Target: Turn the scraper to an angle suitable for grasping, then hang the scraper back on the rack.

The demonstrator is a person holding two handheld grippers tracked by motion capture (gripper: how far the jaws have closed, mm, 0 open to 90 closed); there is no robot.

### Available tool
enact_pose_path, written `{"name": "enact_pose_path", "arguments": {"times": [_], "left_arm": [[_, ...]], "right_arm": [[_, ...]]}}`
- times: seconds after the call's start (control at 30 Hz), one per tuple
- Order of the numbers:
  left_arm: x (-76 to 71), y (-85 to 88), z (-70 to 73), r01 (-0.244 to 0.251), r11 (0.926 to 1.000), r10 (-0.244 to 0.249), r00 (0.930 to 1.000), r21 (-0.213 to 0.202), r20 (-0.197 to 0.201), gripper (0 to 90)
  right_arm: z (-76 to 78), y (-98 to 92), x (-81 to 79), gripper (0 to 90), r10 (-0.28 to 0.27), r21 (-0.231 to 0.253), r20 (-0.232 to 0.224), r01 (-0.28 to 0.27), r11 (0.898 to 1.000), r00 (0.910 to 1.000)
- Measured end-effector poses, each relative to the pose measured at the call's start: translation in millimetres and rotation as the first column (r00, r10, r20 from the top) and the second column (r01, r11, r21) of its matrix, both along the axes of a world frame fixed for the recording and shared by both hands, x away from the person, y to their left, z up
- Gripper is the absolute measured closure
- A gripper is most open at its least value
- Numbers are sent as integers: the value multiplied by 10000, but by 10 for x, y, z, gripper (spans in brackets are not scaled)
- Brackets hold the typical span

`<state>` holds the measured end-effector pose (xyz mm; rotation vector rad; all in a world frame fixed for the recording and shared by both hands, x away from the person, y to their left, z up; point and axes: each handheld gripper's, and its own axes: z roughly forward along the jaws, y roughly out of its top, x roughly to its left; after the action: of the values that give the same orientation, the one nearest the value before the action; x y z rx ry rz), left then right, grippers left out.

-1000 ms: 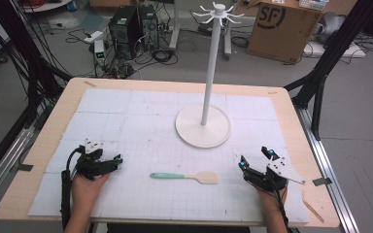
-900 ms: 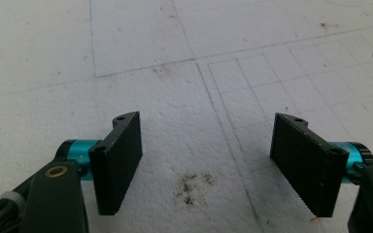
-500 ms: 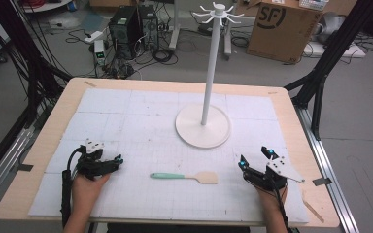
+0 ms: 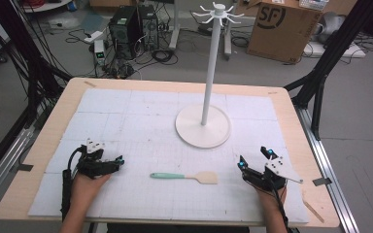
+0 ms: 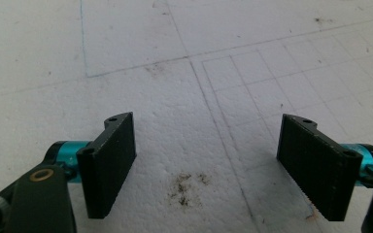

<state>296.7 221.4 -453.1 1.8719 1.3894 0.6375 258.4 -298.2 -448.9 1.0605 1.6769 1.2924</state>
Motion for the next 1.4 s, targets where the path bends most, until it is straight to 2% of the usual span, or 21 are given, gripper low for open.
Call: {"name": "enact_pose_path", "arguments": {"times": [0.73,0.8,0.87,0.97,1.03,1.13,1.2,1.3,1.33,1.4], "left_arm": [[-4,-2,3,-83,10000,83,10000,32,41,233],[-16,-1,8,-132,9999,131,9998,82,144,259],[-50,0,19,-32,10000,30,9987,49,501,272],[-115,4,37,234,9997,-228,9932,-33,1142,269],[-156,5,49,405,9992,-393,9865,-41,1591,266],[-234,29,76,520,9984,-445,9681,-237,2465,265],[-277,51,86,536,9971,-356,9556,-539,2925,261],[-313,69,99,747,9948,-477,9420,-690,3322,260],[-319,60,100,773,9949,-505,9379,-650,3431,260],[-321,40,99,818,9955,-604,9352,-470,3490,260]], "right_arm": [[2,-22,5,164,17,284,-118,-13,9996,9999],[3,-21,6,164,4,344,-125,0,9994,9999],[4,-28,5,164,12,366,-177,-6,9993,9998],[8,-40,10,164,35,508,-161,-27,9987,9999],[14,-47,10,164,143,497,-69,-139,9987,9999],[27,-33,19,164,601,472,-199,-591,9971,9980],[41,-22,16,164,1056,639,-351,-1032,9926,9938],[95,27,37,164,1896,619,-683,-1855,9807,9795],[116,56,46,164,2209,614,-780,-2165,9744,9722],[144,132,69,164,2852,581,-1089,-2803,9582,9523]]}}
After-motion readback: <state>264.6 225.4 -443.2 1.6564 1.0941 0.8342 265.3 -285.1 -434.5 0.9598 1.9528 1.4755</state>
